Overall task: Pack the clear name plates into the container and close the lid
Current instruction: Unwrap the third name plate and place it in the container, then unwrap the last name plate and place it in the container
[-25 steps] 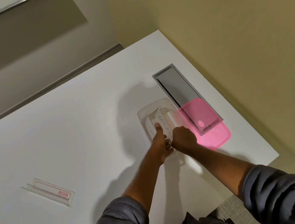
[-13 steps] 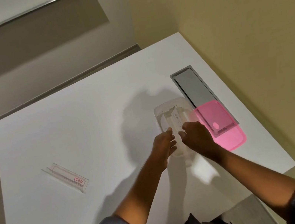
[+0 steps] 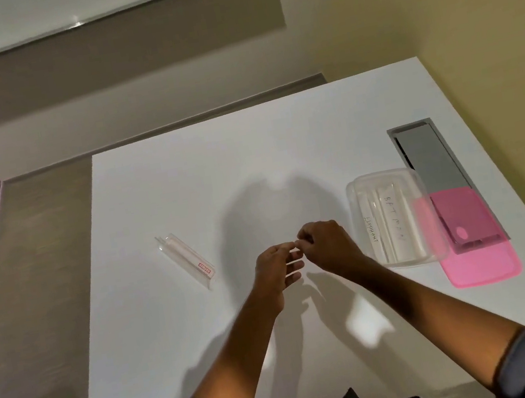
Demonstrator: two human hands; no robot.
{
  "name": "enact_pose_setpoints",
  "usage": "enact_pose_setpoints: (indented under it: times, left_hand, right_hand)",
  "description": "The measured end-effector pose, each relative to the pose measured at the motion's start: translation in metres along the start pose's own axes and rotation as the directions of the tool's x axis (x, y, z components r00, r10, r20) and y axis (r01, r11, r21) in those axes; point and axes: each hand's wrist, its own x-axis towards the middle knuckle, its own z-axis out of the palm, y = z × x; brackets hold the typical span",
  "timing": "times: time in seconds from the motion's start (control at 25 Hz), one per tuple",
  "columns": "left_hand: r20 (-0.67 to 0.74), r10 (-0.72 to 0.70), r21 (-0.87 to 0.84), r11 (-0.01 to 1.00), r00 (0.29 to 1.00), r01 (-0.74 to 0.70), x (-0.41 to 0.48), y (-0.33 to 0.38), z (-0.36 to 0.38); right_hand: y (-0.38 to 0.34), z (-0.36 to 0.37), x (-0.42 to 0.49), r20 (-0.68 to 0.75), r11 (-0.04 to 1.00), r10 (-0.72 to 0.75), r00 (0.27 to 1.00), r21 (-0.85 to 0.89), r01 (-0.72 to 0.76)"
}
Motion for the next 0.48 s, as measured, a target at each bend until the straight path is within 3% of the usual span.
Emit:
enact_pose_setpoints:
  times: [0.32,0.48]
  left_hand:
    - [-0.163,-0.036,-0.115,0.993,0.986,0.017,0.000,-0.027,-0.121]
    - [-0.167,-0.022,-0.139,0.990,0.986,-0.001,-0.002,-0.029,-0.161]
  right_hand:
    - [-0.091,0.073,0.013,0.201,0.996,-0.086,0.976,0.041,0.080]
    - [-0.119,0.111,0.022,0.300,0.996,-0.085,0.950,0.061,0.070]
